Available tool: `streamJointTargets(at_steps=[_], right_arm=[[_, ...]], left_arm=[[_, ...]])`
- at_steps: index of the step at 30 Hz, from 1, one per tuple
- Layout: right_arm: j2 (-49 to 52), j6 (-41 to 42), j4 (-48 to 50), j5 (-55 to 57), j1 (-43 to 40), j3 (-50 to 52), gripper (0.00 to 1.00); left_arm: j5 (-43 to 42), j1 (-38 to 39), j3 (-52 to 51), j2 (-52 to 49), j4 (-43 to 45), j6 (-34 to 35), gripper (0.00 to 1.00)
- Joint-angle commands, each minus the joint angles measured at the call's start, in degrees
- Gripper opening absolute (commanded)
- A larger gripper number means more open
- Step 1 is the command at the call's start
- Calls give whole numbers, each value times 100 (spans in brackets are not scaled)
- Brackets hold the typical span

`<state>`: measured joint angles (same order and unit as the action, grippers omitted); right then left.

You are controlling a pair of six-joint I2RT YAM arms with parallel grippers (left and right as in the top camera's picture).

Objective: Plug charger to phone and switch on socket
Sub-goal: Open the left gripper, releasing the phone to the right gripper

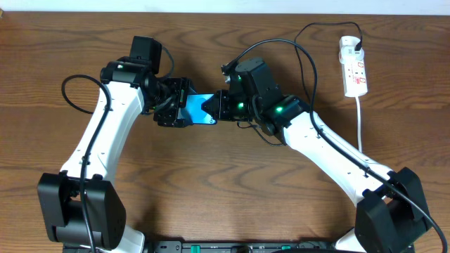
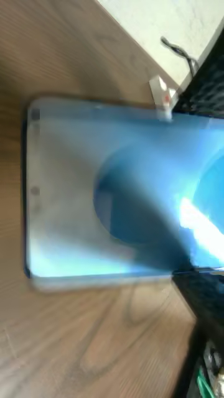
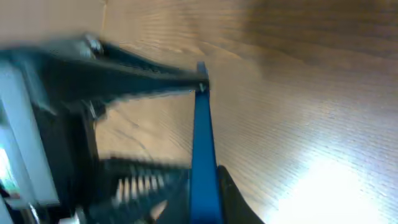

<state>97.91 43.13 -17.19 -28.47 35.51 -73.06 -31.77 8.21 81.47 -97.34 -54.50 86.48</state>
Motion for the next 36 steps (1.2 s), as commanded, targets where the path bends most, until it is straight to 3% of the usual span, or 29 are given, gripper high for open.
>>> streamJointTargets(at_steps=[1,15,19,25,34,35,36], right_arm=[[79,-92,116,48,59,-66,1],[79,-105,264,48,-205,-66,1],[74,-304,214,24,-479,-66,1],[22,-509,33,-214,-916,-66,1],[-186,-503,28,-424,-1191,-66,1],[-216,-505,28,-472,-1222,-66,1],[-254,-505,26,-520,-1250,-66,1]], left_arm=[[-144,-9,15,153,-76,-44,7],[37,-13,15,153,-74,-52,8],[245,-17,15,153,-72,-411,16],[719,-15,15,153,-74,-1694,41],[890,-15,15,155,-72,-2905,59],[890,-15,15,153,-74,-3071,63],[872,-15,15,153,-74,-3191,73]])
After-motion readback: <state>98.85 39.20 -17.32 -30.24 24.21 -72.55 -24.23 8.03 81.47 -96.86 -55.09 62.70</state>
